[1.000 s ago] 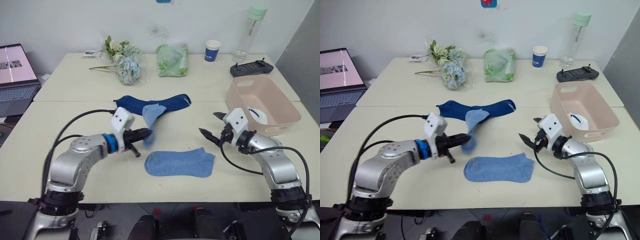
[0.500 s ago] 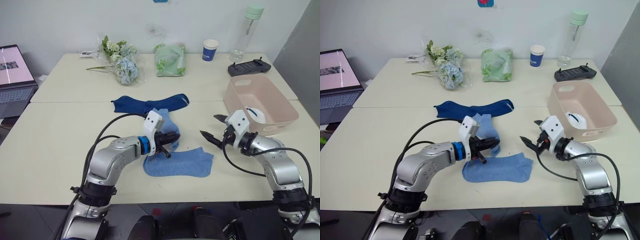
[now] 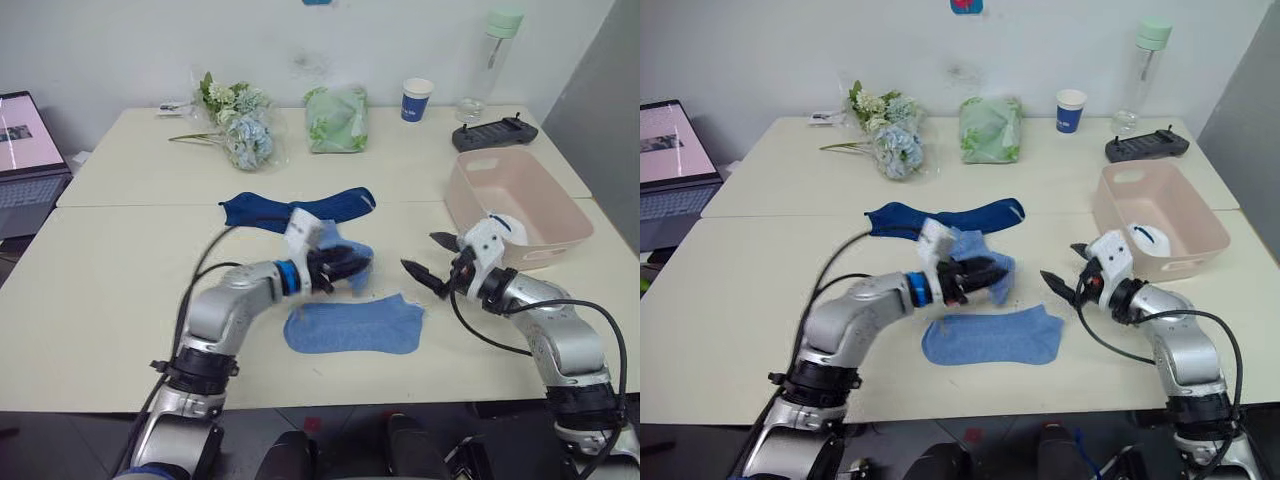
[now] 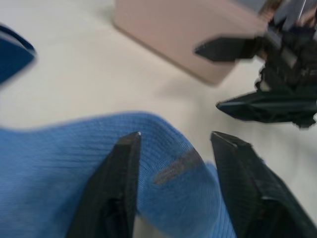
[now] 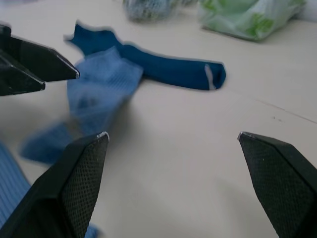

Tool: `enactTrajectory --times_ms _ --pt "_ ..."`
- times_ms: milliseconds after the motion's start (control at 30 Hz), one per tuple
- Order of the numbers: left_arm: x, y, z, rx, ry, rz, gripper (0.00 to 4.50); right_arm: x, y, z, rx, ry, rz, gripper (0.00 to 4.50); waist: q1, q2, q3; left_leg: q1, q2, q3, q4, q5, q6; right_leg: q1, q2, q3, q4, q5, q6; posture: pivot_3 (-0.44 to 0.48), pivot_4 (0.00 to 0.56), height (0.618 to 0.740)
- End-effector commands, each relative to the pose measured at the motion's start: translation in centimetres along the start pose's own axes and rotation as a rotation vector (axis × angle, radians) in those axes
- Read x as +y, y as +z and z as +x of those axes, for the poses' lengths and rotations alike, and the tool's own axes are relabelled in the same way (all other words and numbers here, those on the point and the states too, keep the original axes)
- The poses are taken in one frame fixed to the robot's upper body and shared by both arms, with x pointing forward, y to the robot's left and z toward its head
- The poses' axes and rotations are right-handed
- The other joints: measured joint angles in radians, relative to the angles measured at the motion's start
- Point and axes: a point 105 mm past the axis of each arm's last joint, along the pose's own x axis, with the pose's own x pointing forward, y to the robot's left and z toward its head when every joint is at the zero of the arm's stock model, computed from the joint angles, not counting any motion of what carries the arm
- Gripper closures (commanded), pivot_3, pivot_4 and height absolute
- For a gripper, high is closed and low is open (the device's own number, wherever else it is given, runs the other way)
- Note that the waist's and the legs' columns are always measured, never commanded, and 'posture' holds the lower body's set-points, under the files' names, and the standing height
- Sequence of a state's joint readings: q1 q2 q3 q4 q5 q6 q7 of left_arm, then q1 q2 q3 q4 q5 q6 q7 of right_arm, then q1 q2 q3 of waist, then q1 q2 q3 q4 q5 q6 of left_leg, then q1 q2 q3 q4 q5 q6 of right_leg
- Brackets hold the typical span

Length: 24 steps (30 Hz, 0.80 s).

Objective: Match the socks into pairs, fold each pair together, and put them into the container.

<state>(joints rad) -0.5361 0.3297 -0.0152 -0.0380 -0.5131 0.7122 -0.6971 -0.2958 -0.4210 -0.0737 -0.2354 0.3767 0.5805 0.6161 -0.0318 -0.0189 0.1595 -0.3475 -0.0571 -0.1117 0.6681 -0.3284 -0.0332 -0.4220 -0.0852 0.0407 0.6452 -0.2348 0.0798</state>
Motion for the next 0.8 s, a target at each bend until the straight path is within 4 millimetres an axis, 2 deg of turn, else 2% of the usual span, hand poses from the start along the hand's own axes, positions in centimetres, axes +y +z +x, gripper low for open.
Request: enactTrajectory --times_ms 33,100,133,233,300,433,633,667,800 --pt "4.1 1.3 -1.8 -0.027 0.164 0.111 0.77 1.3 1.0 0.2 0.01 0.02 0.095 0.0 0.003 0.0 0.0 0.0 -0.001 0.0 0.0 0.0 0.0 0.0 0.0 0.0 0.0 0.0 0.0 0.0 0.15 0.74" --pt "5.7 1.0 -2.3 0.001 0.215 0.156 0.13 2.0 0.7 0.4 0.039 0.038 0.132 0.0 0.004 0.0 0.0 0.0 -0.002 0.0 0.0 0.0 0.0 0.001 -0.001 0.0 -0.001 0.0 0.0 0.0 0.15 0.74" --pt "6.4 0.6 -2.5 0.018 0.234 0.17 0.01 2.4 0.5 0.5 0.055 0.049 0.139 0.0 0.004 0.0 0.0 0.0 -0.002 0.0 0.0 0.0 0.0 0.001 -0.001 0.0 -0.001 0.0 0.0 0.0 0.15 0.74" --pt "7.3 -0.2 -2.7 0.044 0.234 0.171 0.01 2.9 -0.6 0.8 0.131 0.059 0.144 0.0 0.005 0.0 0.0 -0.001 -0.003 0.0 0.0 0.0 0.0 0.0 -0.001 0.0 -0.002 0.0 0.0 0.0 0.15 0.74" --pt "8.8 -1.5 -2.8 0.093 0.299 0.199 0.01 2.7 -1.9 0.8 0.217 0.033 0.112 0.0 0.007 0.0 0.0 -0.002 -0.003 0.0 0.0 0.0 0.0 0.0 -0.001 -0.001 -0.002 0.0 0.0 0.0 0.15 0.74" --pt "10.6 -3.1 -2.3 0.131 0.361 0.22 0.01 2.7 -2.9 2.4 0.259 0.032 0.103 0.0 0.005 0.0 0.0 -0.001 -0.004 0.0 0.0 0.0 0.0 0.0 -0.001 -0.001 -0.002 0.0 0.0 0.0 0.15 0.74" --pt "10.7 -3.5 -1.0 0.127 0.332 0.231 0.01 2.4 -3.9 3.7 0.309 0.053 0.047 0.0 0.003 0.0 0.0 -0.001 -0.004 0.001 0.0 0.0 0.0 -0.001 -0.001 -0.001 -0.001 0.0 0.0 0.0 0.15 0.74" --pt "10.6 -3.3 -0.9 0.117 0.324 0.231 0.4 2.4 -4.0 3.9 0.31 0.055 0.042 0.0 0.003 0.0 0.0 -0.001 -0.003 0.001 0.0 0.0 0.0 -0.001 -0.001 -0.001 -0.001 0.0 0.0 0.0 0.15 0.74" --pt "10.1 -2.3 -0.8 0.08 0.279 0.238 1.51 2.7 -3.3 4.1 0.277 0.09 0.038 1.29 0.0 0.0 0.0 -0.001 -0.003 0.0 0.0 0.0 0.0 -0.001 -0.001 -0.001 -0.001 0.0 0.0 0.0 0.15 0.74"
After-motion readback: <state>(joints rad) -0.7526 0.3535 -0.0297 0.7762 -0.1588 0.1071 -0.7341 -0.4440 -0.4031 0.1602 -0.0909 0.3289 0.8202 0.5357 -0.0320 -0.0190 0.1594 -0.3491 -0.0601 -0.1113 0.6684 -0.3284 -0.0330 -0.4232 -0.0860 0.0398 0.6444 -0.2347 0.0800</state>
